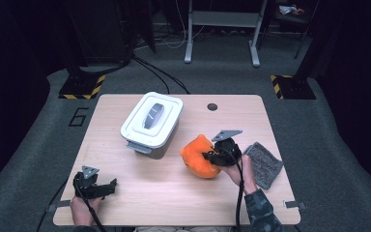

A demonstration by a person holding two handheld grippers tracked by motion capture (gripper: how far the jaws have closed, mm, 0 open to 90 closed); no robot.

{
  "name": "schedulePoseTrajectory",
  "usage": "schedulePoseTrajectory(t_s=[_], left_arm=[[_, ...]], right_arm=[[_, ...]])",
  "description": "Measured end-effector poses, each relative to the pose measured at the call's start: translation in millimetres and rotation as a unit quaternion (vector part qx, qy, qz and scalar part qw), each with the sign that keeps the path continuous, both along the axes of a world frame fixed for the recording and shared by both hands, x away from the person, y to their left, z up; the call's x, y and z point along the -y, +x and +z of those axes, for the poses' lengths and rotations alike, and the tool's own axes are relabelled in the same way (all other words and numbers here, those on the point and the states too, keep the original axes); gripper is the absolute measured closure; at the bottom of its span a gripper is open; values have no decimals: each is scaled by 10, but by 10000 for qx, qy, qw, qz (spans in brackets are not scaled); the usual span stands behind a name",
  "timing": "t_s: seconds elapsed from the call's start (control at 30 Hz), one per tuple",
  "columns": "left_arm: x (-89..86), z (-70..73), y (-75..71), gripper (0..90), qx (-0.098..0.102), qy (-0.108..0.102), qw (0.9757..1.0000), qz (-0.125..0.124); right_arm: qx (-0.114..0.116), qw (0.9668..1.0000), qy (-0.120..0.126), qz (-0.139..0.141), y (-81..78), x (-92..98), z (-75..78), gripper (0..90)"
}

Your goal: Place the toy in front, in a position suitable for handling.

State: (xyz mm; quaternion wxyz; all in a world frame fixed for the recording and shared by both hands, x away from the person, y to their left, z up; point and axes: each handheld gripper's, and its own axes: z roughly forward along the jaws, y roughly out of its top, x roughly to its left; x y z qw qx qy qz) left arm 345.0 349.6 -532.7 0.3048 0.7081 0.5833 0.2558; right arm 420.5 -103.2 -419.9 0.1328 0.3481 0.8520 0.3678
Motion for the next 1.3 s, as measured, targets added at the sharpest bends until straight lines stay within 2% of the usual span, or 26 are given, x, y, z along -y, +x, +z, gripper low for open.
schedulePoseTrajectory(t_s=[0.1, 0.33, 0.43, 0.57, 0.63, 0.8, 0.87, 0.9, 1.0, 1.1, 1.17, 1.3], left_arm=[[0, 0, 0, 21, 0, 0, 10000, 0], [0, 0, 0, 21, -1, 0, 10000, -1], [0, 0, 0, 21, 1, -1, 10000, 0], [0, 0, 0, 21, -1, -2, 10000, 3], [0, 0, 0, 21, 1, -2, 10000, 1], [0, 0, 0, 21, 1, -1, 10000, 2], [0, 0, 0, 21, 2, -2, 10000, 2], [0, 0, 0, 21, -1, -1, 10000, 0], [0, 0, 0, 21, 0, 1, 10000, 0], [0, 0, 0, 21, 1, -2, 10000, 2], [0, 0, 1, 21, 2, -3, 10000, 1], [0, -1, 1, 21, 3, -4, 10000, 2]], right_arm=[[58, 9999, -91, 124, 3, -5, 14, 648], [99, 9969, -396, 671, 34, -20, 0, 641], [73, 9955, -480, 809, 51, -27, -30, 635], [2, 9937, -715, 865, 92, -55, -122, 618], [4, 9933, -697, 918, 104, -38, -150, 603], [-81, 9945, -739, 744, 97, -27, -142, 439], [-165, 9952, -683, 684, 97, -11, -119, 367], [-177, 9963, -613, 568, 81, -13, -105, 340], [-171, 9978, -483, 413, 55, 5, -75, 308], [-226, 9992, -284, 141, 16, 43, -33, 238], [-240, 9993, -132, -247, -13, 64, -3, 183], [-396, 9955, 168, -844, -62, 90, 36, 146]])
